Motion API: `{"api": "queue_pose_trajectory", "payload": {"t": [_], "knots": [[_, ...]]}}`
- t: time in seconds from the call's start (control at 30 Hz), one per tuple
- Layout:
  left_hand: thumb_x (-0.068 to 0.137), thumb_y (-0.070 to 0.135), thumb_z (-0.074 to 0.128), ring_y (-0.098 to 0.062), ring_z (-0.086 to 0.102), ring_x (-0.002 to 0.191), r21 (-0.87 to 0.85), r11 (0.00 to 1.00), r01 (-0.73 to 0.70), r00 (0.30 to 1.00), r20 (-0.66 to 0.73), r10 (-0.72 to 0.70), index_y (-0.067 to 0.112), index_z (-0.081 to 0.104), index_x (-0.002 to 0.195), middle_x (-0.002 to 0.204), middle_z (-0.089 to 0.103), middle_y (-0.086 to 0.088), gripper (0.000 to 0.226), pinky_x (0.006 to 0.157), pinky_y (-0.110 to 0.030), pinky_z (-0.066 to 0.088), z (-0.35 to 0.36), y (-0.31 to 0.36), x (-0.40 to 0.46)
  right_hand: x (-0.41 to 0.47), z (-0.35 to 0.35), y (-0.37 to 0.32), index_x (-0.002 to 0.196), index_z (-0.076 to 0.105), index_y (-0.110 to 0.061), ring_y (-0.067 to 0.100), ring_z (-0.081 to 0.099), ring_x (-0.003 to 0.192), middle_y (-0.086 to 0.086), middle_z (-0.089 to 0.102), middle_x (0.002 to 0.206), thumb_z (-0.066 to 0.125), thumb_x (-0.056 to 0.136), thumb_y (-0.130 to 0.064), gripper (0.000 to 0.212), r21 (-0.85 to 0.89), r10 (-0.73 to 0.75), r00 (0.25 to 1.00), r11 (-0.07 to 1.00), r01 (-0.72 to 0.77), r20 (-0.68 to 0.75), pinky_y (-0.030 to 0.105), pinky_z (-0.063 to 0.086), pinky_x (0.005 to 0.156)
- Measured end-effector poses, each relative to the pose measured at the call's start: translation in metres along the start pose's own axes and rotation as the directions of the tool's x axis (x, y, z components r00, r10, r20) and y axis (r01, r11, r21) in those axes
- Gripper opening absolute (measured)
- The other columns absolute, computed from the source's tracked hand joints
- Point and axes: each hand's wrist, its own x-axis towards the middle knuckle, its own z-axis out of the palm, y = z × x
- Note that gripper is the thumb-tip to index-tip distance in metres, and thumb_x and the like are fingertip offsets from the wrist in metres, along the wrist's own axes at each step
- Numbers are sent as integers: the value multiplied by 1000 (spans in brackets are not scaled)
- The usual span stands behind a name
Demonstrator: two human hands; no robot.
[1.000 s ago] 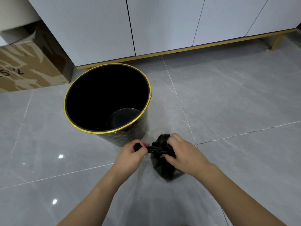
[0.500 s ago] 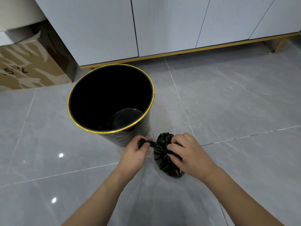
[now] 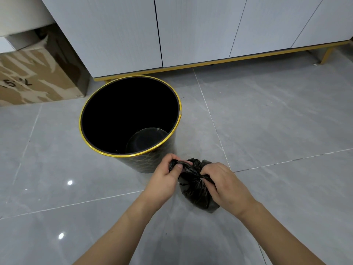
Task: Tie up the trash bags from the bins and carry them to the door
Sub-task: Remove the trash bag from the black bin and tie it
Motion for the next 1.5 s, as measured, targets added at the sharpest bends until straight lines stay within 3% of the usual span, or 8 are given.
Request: {"api": "queue_pose_trajectory", "payload": {"t": [0.27,0.53,0.7,0.8,0.9,1.1,1.37,1.5], "knots": [[102,14,42,-16,57,79,146,988,51,999,-17,-49,27,50,96,81,61,2,17,76,-31,48,10,-10,10,1,3,-3,96,61,-8,22,57,81,5,54,99,67,77,6,24,-14,-72,997,997,72,-27,27,48,75],[87,42,44,-32,60,100,321,928,188,981,-108,-161,44,50,87,77,67,11,7,94,-54,48,14,-9,21,-2,7,5,114,62,-18,22,54,71,1,58,83,60,90,-13,24,-152,-33,999,988,37,29,29,42,71],[65,30,57,-32,58,105,284,951,124,976,135,-168,49,45,96,89,65,7,39,95,-49,47,5,-7,18,3,0,5,98,68,-25,8,53,74,-13,55,79,53,90,-30,17,-3,218,966,976,-219,139,21,38,65],[78,15,54,-14,43,104,508,859,-61,988,154,-20,51,36,106,93,55,14,49,91,-24,30,5,-11,14,11,0,-1,86,69,-21,7,59,76,-10,63,79,62,88,-18,9,442,522,796,662,-605,307,24,47,72],[84,7,53,0,31,93,636,751,-179,982,67,177,37,39,108,94,49,19,40,87,-25,26,11,-11,13,21,-7,-7,82,67,-13,8,58,71,-3,63,73,55,92,-4,17,580,518,619,260,-772,591,14,44,65],[89,14,49,-10,36,98,775,563,-289,953,179,243,32,59,115,99,52,18,34,94,-29,23,18,-19,15,20,-14,-4,87,63,-10,13,59,73,4,62,79,55,72,-18,18,597,370,546,-28,-802,752,24,43,64],[93,23,45,-12,37,100,730,673,-118,993,70,97,29,59,86,97,46,14,17,95,-30,26,16,-24,15,17,-1,1,90,64,-14,9,53,67,-5,58,70,58,82,-1,17,510,592,599,336,-792,539,21,42,66],[93,19,45,-8,36,106,600,800,-3,1000,19,-11,26,61,89,103,47,15,18,97,-26,21,18,-24,17,19,0,-2,91,71,-14,8,63,74,-2,70,80,54,88,3,25,566,577,603,273,-778,551,17,49,70]]}}
